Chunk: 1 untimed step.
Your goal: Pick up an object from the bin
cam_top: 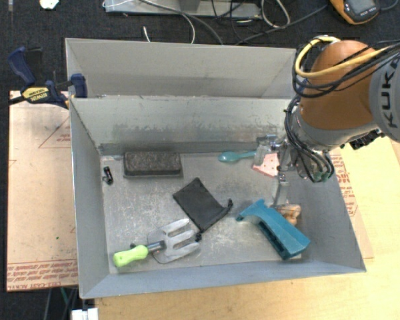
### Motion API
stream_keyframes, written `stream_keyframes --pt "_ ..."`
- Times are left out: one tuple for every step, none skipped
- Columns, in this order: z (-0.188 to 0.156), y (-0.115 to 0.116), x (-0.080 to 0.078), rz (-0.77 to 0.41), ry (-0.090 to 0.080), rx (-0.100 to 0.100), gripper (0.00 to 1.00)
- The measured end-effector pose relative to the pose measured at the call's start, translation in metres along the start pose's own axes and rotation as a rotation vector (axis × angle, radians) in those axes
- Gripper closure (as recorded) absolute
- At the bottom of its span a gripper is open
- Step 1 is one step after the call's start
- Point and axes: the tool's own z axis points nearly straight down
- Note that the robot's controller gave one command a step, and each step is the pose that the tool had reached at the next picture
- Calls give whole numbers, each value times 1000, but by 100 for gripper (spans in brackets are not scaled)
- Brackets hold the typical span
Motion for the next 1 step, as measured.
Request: stream_keyframes --pt "-4 0 -2 -1 -7 1 0"
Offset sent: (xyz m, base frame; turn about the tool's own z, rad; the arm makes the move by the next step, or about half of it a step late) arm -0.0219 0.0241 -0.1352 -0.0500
